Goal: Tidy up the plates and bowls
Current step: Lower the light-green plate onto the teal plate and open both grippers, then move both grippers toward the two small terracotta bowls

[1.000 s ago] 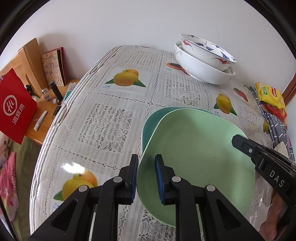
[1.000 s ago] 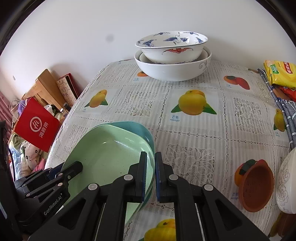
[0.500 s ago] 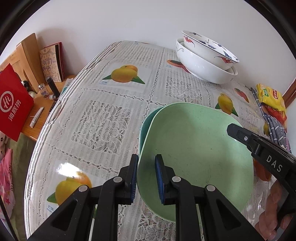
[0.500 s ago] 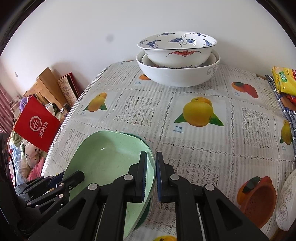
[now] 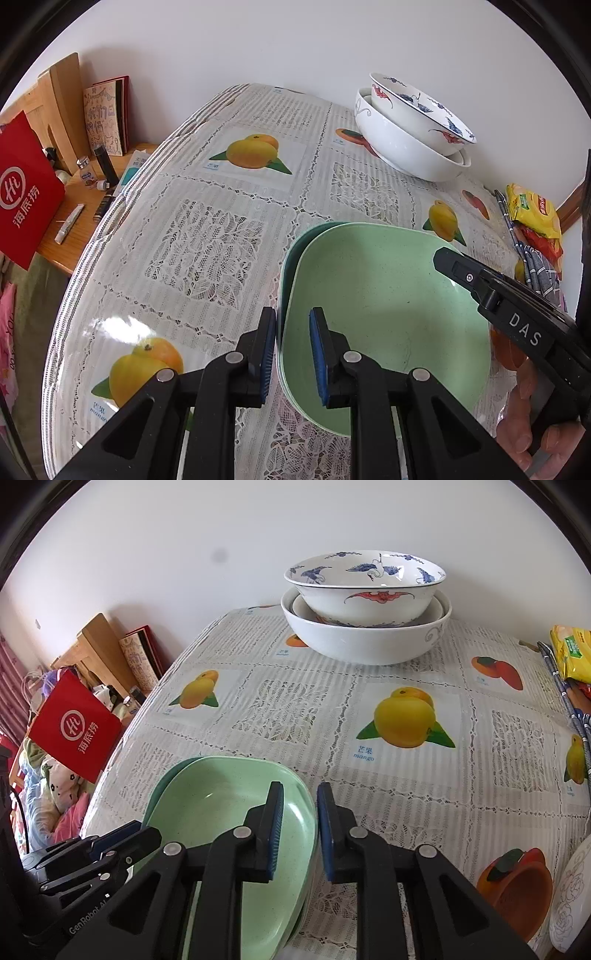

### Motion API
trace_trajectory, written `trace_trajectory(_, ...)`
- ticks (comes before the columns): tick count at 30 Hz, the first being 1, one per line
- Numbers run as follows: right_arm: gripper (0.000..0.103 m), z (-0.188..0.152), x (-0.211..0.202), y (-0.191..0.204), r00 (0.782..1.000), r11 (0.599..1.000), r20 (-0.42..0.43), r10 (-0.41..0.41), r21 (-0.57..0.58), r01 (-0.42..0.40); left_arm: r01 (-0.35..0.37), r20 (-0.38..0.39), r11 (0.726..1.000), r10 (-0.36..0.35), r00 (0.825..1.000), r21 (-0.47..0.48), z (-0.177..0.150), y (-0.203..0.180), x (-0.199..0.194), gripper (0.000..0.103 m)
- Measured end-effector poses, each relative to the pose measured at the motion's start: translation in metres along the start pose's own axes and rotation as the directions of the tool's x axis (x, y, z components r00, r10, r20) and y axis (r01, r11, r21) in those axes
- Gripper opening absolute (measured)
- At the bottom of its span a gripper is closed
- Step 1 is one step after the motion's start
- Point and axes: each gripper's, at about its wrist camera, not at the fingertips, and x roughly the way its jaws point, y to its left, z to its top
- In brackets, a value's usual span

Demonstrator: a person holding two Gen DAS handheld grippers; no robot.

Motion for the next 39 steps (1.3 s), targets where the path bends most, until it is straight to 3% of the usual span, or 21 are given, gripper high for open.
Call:
trace_trajectory(6, 0.028, -0.004, -0.016, 0.002, 1.000, 1.000, 0.012, -0.008, -0.012, 0.009, 0.011, 0.034, 1.000, -0.011, 0.999, 0.007, -0.001, -0.004, -0.015, 0.026)
trace_trajectory(17, 0.034, -0.032, -0.063, -0.022, 0.999, 0.999, 0.038, -0.031, 0.027, 0.030, 0.039, 0.068, 0.998, -0.043, 0.997, 0.051, -0.010, -0.029, -0.041, 0.026)
trace_trajectory(20, 0.041, -0.043, -0.085, -0.034, 0.994, 0.996, 0.068, -0.088, 0.036, 0.086, 0.051, 0.072, 0.996, -0.056, 0.996, 0.068, -0.015, -0.043, -0.046, 0.026)
trace_trajectory(29, 0.044, -0.079, -0.154, -0.087, 0.965, 0.972, 0.135, -0.227, 0.090, 0.216, 0.105, 0.074, 0.982, -0.118, 0.990, 0.154, -0.034, -0.101, -0.064, 0.026)
trace_trajectory(30, 0.044, -0.084, -0.161, -0.093, 0.960, 0.967, 0.137, -0.246, 0.102, 0.233, 0.111, 0.072, 0.981, -0.124, 0.990, 0.160, -0.037, -0.107, -0.066, 0.027)
trace_trajectory(32, 0.044, -0.093, -0.175, -0.107, 0.949, 0.956, 0.143, -0.281, 0.133, 0.263, 0.116, 0.075, 0.978, -0.131, 0.989, 0.175, -0.041, -0.119, -0.068, 0.048)
trace_trajectory(33, 0.044, -0.098, -0.181, -0.114, 0.944, 0.951, 0.145, -0.295, 0.145, 0.275, 0.117, 0.085, 0.975, -0.135, 0.987, 0.186, -0.044, -0.126, -0.070, 0.053)
trace_trajectory(36, 0.045, -0.113, -0.198, -0.136, 0.930, 0.932, 0.138, -0.340, 0.180, 0.314, 0.124, 0.109, 0.968, -0.151, 0.983, 0.218, -0.050, -0.144, -0.076, 0.054)
trace_trajectory(39, 0.046, -0.128, -0.210, -0.159, 0.931, 0.923, 0.113, -0.346, 0.217, 0.317, 0.141, 0.082, 0.959, -0.165, 0.983, 0.246, -0.054, -0.164, -0.074, 0.054)
